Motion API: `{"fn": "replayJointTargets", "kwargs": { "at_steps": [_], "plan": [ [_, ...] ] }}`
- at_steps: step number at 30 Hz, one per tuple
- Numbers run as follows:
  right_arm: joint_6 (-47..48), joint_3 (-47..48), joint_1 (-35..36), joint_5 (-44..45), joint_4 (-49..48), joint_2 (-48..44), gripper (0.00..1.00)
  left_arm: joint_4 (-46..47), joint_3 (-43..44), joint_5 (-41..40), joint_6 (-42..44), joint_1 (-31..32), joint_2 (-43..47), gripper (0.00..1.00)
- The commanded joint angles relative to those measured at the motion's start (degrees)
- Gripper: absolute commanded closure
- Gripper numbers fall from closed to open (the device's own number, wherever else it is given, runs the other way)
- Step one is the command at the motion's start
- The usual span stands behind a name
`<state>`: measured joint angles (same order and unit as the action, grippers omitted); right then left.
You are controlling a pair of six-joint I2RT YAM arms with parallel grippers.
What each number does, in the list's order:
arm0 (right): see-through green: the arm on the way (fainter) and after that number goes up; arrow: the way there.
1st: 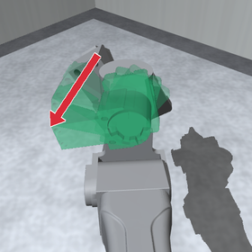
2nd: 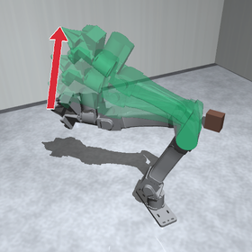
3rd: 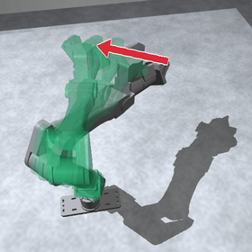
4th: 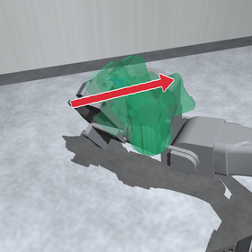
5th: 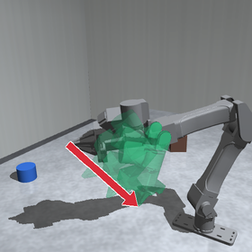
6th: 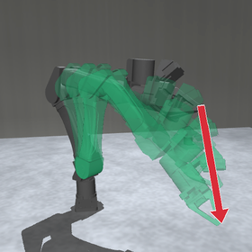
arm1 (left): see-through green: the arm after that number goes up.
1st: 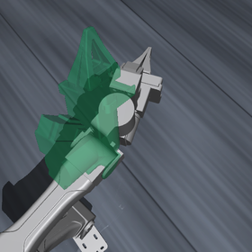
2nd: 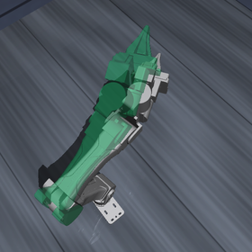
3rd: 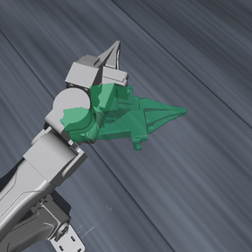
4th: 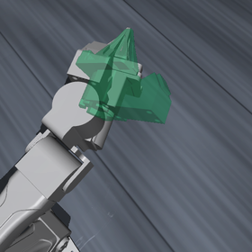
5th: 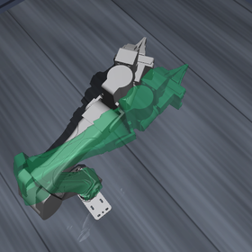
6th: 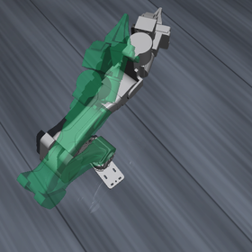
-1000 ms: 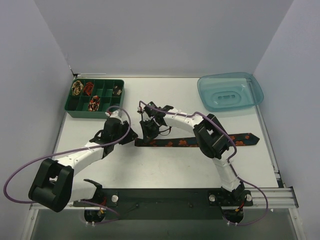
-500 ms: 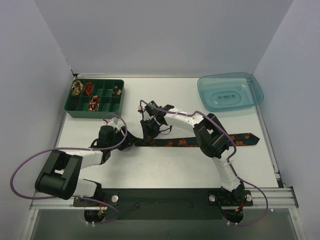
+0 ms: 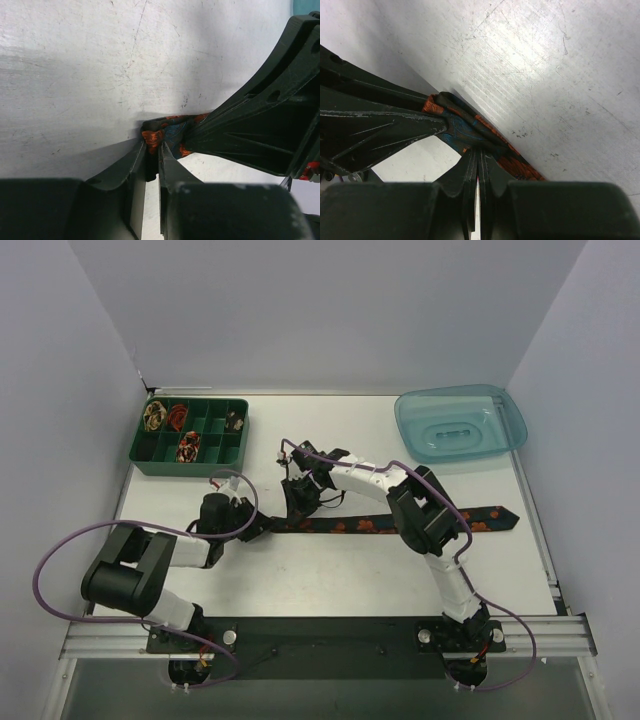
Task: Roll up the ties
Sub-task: Roll the tie at the center of the board.
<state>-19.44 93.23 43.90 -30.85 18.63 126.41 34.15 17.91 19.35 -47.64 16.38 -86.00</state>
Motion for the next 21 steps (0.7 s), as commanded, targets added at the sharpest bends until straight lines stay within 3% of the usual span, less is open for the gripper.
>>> {"fn": "replayJointTargets", "kwargs": {
  "at_steps": [1,12,21],
  "plan": [
    [1.2,-0.2,-0.5,3.3,1.8,1.6,1.0,-1.0,1.6,-0.5,2.4,-0.2,1.5,0.91],
    [1.2,-0.2,-0.5,4.0,1.8,1.9,1.0,-15.2,8.5,-2.9,7.6,1.1,11.1,0.97],
    [0.7,1.2,-0.5,3.5,1.7,3.1,1.0,-22.9,14.3,-7.6,11.6,8.0,12.3,0.99]
  ]
}}
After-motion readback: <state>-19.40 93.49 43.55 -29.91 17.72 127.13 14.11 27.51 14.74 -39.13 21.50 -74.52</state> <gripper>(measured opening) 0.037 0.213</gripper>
